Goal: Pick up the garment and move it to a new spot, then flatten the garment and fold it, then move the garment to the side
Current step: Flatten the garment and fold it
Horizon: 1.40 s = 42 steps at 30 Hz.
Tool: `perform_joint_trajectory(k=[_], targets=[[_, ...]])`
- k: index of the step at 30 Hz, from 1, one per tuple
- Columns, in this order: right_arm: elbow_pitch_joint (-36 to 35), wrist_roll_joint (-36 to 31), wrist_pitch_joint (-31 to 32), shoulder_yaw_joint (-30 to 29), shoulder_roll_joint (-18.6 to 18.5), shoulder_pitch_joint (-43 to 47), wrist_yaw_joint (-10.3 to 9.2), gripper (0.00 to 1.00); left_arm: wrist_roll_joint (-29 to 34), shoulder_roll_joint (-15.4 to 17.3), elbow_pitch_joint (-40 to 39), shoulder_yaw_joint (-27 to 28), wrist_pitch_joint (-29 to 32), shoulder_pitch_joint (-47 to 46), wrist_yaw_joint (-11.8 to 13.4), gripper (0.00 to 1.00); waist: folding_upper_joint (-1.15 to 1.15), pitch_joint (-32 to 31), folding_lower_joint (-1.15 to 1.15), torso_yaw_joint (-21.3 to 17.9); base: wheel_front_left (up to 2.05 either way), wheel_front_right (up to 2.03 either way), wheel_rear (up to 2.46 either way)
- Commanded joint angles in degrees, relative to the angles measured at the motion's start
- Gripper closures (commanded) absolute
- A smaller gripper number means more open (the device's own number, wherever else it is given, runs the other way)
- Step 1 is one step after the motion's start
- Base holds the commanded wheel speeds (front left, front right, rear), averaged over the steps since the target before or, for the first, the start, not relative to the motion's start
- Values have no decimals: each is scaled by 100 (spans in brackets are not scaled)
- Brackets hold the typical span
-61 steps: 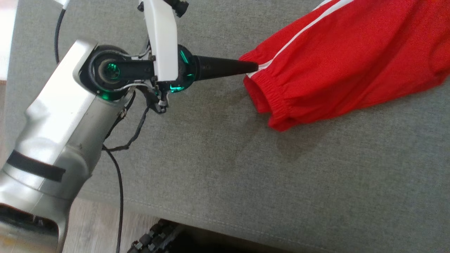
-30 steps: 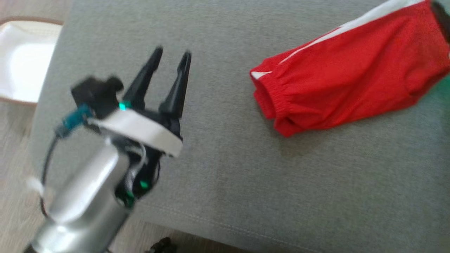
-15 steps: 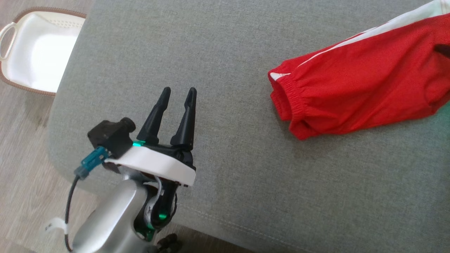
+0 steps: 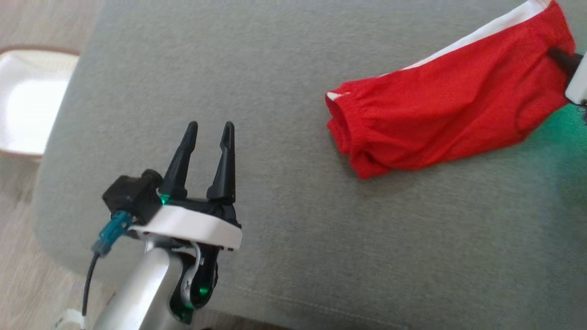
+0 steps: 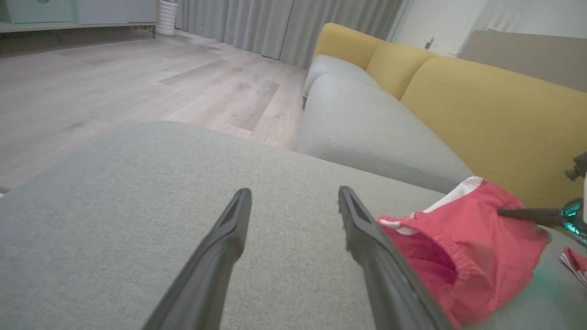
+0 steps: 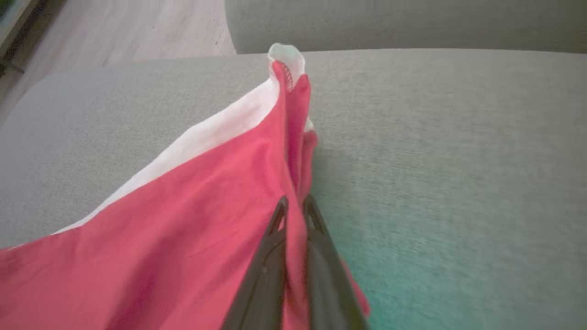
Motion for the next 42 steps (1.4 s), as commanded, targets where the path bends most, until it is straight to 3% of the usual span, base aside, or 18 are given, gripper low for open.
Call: perform_joint_trajectory(k=[1, 10, 18, 24, 33, 42], targets=[[-54, 67, -135, -78, -49, 219, -4, 100, 75, 99, -140, 264, -44, -50, -48, 0, 0, -166, 0, -316, 0, 0, 0], [110, 201, -804, -247, -3, 537, -4, 100, 208, 83, -22, 357, -44, 42, -152, 0, 0, -395, 0, -798, 0, 0, 0], [157, -265, -1363, -17, 57, 361, -4, 100, 309, 48, 152, 267, -44, 76, -180, 0, 0, -561, 0, -819, 0, 0, 0], [-197, -624, -1620, 207, 690, 225, -4, 100, 320, -44, 209, 460, -44, 284, -125, 0, 0, -887, 0, -681, 0, 0, 0], [4, -969, -1326, 401, 1681, 479, -4, 100, 412, -147, 325, 500, -44, 460, -190, 0, 0, -1080, 0, -404, 0, 0, 0], [302, -1287, -1088, 475, 2162, 652, -4, 100, 481, -225, 409, 591, -45, 486, -256, 0, 0, -1078, 0, -347, 0, 0, 0]])
